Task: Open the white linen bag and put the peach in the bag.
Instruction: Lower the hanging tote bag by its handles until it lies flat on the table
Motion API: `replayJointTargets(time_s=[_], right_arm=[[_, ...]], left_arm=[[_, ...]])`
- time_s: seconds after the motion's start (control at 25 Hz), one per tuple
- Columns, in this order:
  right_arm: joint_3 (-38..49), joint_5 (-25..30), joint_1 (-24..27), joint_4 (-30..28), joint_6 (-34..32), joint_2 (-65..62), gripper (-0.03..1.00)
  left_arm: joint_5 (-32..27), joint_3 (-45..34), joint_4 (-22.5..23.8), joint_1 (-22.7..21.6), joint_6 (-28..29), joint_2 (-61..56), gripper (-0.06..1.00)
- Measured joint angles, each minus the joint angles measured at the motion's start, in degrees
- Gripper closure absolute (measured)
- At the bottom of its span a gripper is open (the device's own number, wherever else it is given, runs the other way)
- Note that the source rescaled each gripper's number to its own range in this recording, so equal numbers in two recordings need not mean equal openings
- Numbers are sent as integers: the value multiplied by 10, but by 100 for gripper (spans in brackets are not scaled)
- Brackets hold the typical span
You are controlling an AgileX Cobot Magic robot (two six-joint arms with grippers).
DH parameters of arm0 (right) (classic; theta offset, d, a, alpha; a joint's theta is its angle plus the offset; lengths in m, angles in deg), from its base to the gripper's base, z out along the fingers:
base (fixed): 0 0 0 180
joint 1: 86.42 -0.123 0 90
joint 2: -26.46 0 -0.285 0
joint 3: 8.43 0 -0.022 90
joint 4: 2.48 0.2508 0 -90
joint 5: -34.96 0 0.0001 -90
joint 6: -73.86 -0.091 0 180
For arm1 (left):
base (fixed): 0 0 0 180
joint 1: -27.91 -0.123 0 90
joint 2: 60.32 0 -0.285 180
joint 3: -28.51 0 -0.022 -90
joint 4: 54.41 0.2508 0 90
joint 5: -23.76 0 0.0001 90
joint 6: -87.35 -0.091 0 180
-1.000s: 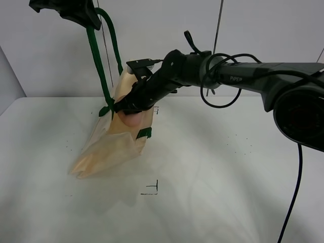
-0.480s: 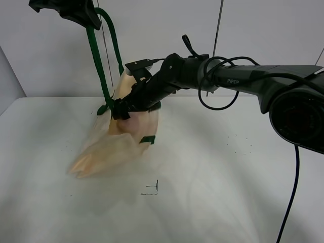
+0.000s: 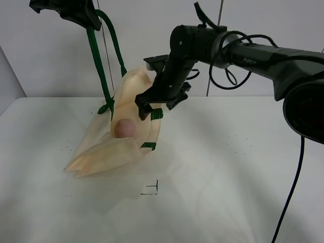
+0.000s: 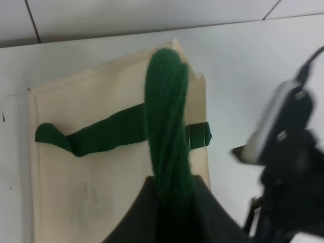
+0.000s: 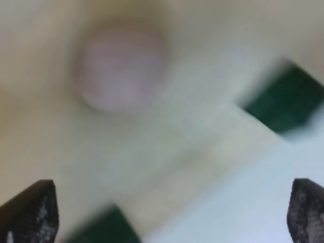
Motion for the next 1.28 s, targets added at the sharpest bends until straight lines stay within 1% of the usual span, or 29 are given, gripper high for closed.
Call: replayJointTargets(time_s=[0.08, 0.16, 0.28, 0.4, 0.56, 0.64, 0.76, 0.92, 1.08, 1.16, 1.28], right_arm=[[-7, 26, 20, -18, -35, 0, -3], [-8, 35, 40, -29, -55, 0, -3], [-8, 39, 77, -44, -63, 0, -3], [-9, 48, 128, -55, -64, 0, -3], [-9, 66, 217, -62, -65, 0, -3], [-9, 74, 252, -65, -65, 0, -3], [-9, 90, 287, -66, -65, 0, -3], [-9, 95, 294, -65, -61, -1, -3], [13, 95, 284, -62, -58, -31, -3], [51, 95, 282, -60, -54, -71, -3], [136, 95, 282, -58, -54, -148, -3]], left_arm=[[0, 0, 0, 0, 0, 0, 94], [0, 0, 0, 0, 0, 0, 94], [0, 0, 0, 0, 0, 0, 94], [0, 0, 0, 0, 0, 0, 94], [0, 0, 0, 0, 0, 0, 94], [0, 0, 0, 0, 0, 0, 94], [0, 0, 0, 0, 0, 0, 94], [0, 0, 0, 0, 0, 0, 94], [0, 0, 0, 0, 0, 0, 94], [0, 0, 0, 0, 0, 0, 94], [0, 0, 0, 0, 0, 0, 94]])
